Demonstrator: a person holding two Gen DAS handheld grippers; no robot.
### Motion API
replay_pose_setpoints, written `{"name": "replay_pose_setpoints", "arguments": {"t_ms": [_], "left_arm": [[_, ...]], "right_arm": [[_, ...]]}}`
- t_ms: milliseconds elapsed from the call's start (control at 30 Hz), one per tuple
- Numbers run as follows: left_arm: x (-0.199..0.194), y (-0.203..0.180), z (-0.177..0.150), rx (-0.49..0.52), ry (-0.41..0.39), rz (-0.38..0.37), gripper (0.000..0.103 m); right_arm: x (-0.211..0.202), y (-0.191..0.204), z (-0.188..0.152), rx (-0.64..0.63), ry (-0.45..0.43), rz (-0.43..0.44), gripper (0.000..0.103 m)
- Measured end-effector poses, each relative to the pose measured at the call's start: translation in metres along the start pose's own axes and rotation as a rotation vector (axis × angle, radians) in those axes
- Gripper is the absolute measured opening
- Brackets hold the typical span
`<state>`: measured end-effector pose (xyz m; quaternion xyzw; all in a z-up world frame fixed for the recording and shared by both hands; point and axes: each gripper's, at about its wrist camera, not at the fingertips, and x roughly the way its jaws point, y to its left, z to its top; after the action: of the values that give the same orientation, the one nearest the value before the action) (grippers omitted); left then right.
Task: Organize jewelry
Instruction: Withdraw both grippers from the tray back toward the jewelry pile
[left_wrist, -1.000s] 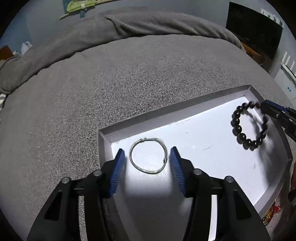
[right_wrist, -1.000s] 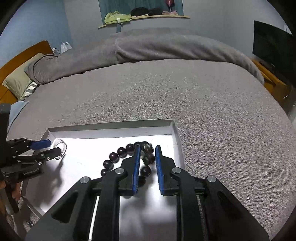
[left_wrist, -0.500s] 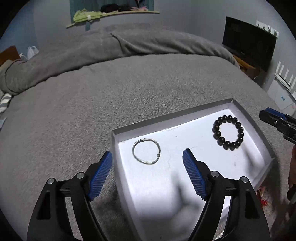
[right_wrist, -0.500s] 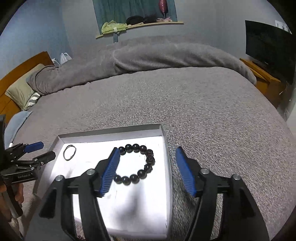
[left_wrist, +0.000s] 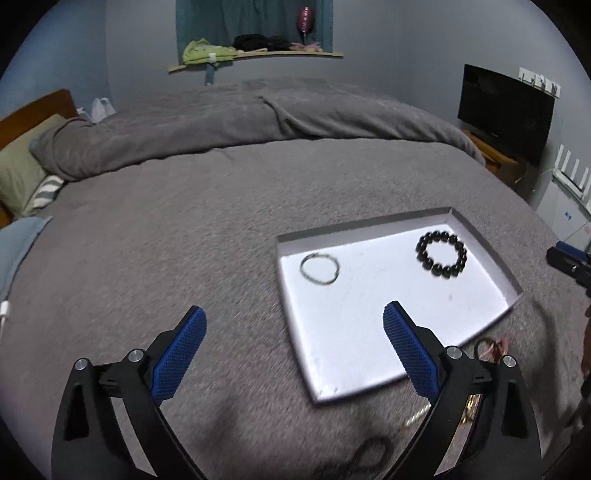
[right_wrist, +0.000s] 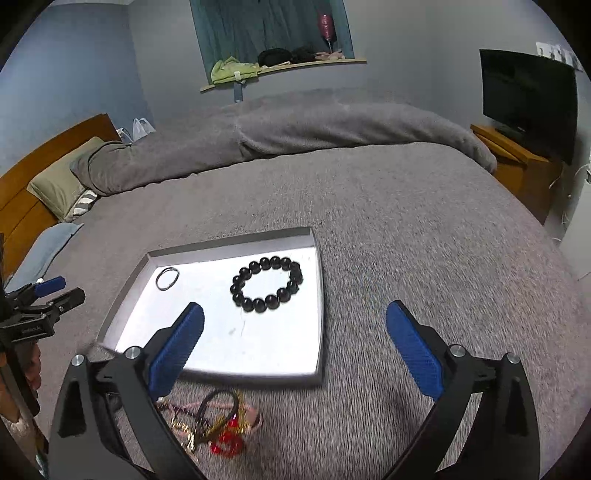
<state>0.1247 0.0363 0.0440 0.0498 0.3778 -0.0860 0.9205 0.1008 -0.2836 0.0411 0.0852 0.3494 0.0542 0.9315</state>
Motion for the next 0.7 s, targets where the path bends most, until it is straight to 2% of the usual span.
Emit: {"name": "replay_pose_setpoints", "arguments": {"t_ms": [167, 333, 400, 700], "left_arm": [[-0.015, 0.002, -0.018, 0.002, -0.003, 0.044, 0.097], [-0.024, 0.011, -0.04, -0.046, 0.022, -0.014, 0.097], [-0.031, 0.014, -0.053, -0.055, -0.004, -0.022, 0.097], [-0.039, 0.021, -0.092, -0.042, 0.024, 0.033, 0.097]], "right_arm": [[-0.018, 0.004, -0.011, -0.019, -0.022, -0.011, 0.097], [-0.036, 0.012, -0.03, -0.056, -0.037, -0.015, 0.097], [-0.04, 0.015, -0.039, -0.078, -0.032, -0.021, 0.097], [-0.044, 0.022, -0.078, -0.142, 0.018, -0.044, 0.097]]}}
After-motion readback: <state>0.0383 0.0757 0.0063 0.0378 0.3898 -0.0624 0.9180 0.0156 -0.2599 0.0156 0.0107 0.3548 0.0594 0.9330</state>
